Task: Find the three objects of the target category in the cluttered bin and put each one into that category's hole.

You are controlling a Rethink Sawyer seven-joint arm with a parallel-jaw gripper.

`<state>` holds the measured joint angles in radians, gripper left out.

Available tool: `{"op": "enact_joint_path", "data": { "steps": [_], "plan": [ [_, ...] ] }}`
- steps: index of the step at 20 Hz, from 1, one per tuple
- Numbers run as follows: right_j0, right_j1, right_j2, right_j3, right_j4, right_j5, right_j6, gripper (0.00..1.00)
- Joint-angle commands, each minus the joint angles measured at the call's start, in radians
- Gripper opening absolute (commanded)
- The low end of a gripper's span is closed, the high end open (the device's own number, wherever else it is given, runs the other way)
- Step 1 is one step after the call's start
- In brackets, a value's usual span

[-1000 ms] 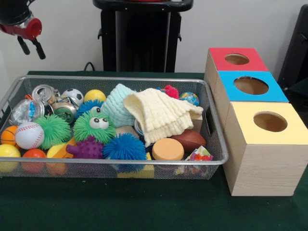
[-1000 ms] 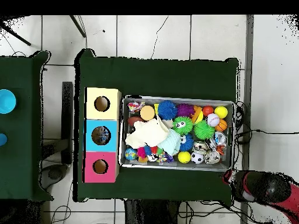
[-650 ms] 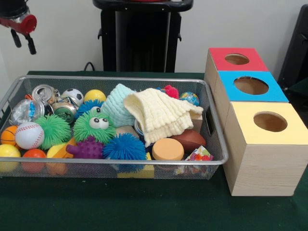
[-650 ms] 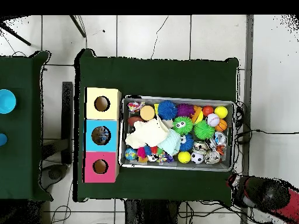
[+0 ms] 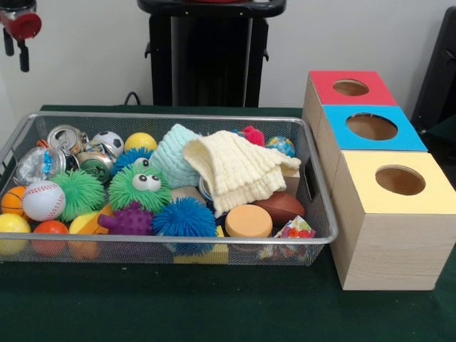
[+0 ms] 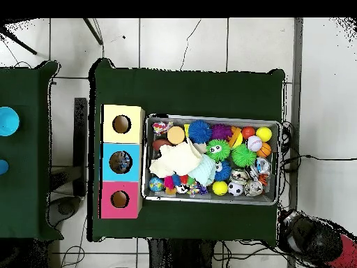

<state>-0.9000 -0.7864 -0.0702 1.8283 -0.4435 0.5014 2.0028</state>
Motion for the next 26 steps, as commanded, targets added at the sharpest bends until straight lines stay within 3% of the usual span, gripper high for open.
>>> {"op": "enact_joint_path", "data": {
  "steps": [1, 8, 11, 13, 19, 26],
  "plan": [
    [-0.017, -0.084, -0.039, 0.096, 0.116, -0.086, 0.233, 1.00],
    [-0.086, -0.173, 0.012, 0.167, 0.222, -0.030, 0.120, 1.00],
    [-0.265, -0.137, 0.229, 0.247, 0.286, -0.131, -0.014, 1.00],
    [-0.348, -0.097, 0.334, 0.281, 0.300, -0.185, -0.053, 1.00],
    [-0.344, -0.071, 0.338, 0.281, 0.287, -0.111, -0.024, 1.00],
    [-0.293, 0.027, 0.275, 0.260, 0.251, -0.155, 0.063, 1.00]
  ]
}}
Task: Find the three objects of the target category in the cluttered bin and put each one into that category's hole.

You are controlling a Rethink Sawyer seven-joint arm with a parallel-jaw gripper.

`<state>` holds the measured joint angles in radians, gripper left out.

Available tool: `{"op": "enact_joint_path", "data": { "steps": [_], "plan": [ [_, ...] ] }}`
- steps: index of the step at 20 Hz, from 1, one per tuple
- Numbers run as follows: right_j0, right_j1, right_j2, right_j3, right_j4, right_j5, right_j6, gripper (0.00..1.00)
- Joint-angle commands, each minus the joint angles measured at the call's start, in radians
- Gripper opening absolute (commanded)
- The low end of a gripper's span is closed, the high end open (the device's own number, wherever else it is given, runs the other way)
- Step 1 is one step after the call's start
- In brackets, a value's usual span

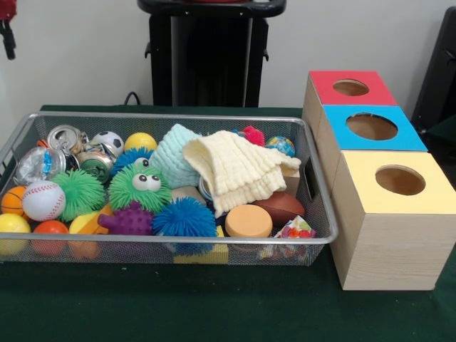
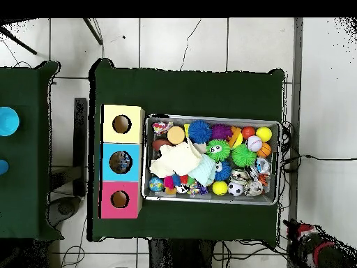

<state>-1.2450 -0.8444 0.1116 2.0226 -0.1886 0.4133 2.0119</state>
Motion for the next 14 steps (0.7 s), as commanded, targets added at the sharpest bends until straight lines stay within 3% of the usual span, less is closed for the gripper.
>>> {"op": "enact_joint_path", "data": {
  "steps": [1, 7, 9, 14],
  "plan": [
    [0.057, 0.082, 0.084, 0.078, 0.000, -0.071, 0.067, 1.00],
    [0.121, -0.025, 0.024, 0.211, 0.018, -0.145, 0.162, 1.00],
    [0.124, -0.013, 0.028, 0.200, 0.022, -0.141, 0.150, 1.00],
    [0.115, 0.073, 0.035, 0.078, 0.033, -0.059, 0.081, 1.00]
  ]
}}
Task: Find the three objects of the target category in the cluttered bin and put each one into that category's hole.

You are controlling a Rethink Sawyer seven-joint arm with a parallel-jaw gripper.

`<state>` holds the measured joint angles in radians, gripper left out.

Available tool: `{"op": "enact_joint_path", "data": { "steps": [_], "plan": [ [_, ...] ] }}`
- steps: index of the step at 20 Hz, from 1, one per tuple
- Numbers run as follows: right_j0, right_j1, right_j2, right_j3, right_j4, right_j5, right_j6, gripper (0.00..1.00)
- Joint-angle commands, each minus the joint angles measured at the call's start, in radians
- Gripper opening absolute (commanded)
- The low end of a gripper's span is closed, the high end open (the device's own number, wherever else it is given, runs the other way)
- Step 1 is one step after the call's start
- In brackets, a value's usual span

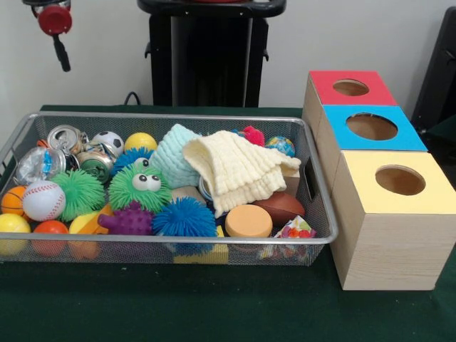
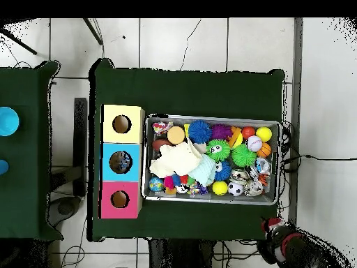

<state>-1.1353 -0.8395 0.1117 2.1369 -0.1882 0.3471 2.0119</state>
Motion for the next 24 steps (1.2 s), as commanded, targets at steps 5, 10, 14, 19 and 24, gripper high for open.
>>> {"op": "enact_joint_path", "data": {
  "steps": [5, 10, 14, 19, 24],
  "plan": [
    [-0.006, 0.163, 0.048, -0.083, 0.025, -0.051, 0.076, 1.00],
    [-0.014, 0.241, 0.068, -0.177, 0.013, 0.004, 0.019, 1.00],
    [-0.014, 0.262, 0.072, -0.213, 0.011, 0.034, 0.001, 1.00],
    [-0.017, 0.290, 0.079, -0.244, -0.003, 0.025, -0.014, 1.00],
    [-0.001, 0.240, 0.089, -0.310, -0.118, -0.047, -0.097, 1.00]
  ]
}}
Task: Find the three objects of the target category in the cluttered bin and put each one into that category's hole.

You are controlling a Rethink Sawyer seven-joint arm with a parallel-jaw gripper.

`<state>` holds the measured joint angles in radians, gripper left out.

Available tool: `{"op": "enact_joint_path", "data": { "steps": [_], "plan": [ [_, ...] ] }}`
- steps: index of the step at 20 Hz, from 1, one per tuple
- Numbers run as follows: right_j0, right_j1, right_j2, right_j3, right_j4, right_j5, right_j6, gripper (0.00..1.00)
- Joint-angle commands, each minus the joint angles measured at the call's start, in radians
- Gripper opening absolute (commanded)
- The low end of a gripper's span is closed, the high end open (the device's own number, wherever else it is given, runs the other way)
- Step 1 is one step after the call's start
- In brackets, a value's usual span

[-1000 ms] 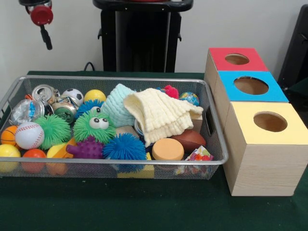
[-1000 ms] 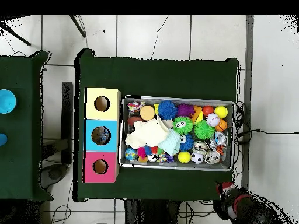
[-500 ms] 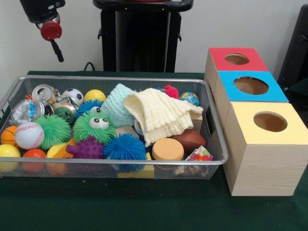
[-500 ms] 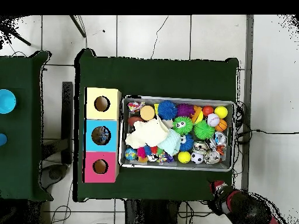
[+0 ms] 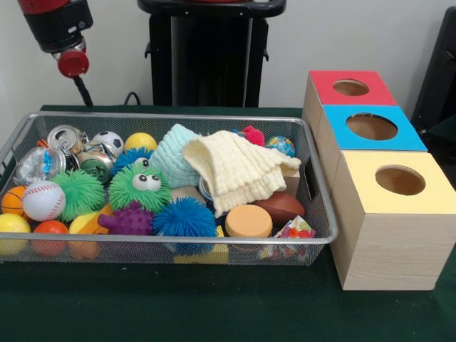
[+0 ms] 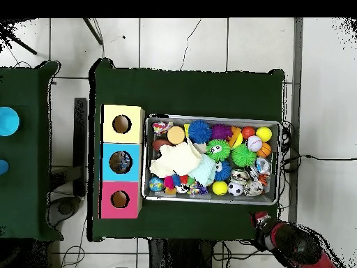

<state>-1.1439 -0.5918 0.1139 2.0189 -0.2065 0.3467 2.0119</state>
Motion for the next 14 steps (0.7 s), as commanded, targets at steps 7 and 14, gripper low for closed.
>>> {"op": "enact_joint_path", "data": {
  "steps": [7, 14],
  "plan": [
    [0.046, -0.080, 0.056, -0.180, -0.190, -0.155, -0.020, 1.00],
    [0.041, -0.073, 0.045, -0.160, -0.194, -0.213, 0.049, 1.00]
  ]
}}
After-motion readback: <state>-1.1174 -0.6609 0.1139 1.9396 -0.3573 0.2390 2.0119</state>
